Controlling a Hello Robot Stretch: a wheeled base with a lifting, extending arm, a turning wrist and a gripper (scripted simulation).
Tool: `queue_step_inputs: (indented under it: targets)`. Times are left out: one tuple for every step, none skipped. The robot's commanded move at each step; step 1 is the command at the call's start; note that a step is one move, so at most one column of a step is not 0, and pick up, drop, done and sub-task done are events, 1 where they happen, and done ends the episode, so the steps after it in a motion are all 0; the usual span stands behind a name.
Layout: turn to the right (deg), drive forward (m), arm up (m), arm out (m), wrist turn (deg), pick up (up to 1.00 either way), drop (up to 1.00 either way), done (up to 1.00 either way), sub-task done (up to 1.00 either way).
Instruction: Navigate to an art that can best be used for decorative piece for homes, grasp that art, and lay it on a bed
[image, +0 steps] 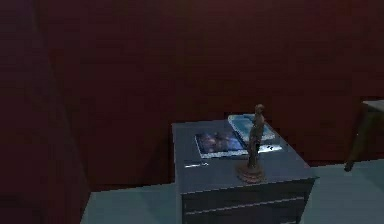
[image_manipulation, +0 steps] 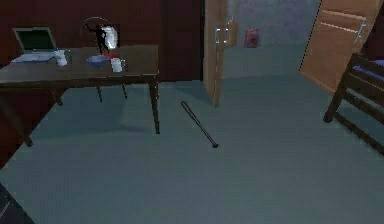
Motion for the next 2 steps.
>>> queue_step_inputs:
  targets:
    - [-45.0, 0.0, 0.0, 0.0, 0.0, 0.0, 0.0, 0.0, 0.0]
    - [-21.0, 0.0, 0.0, 0.0, 0.0, 0.0, 0.0, 0.0, 0.0]
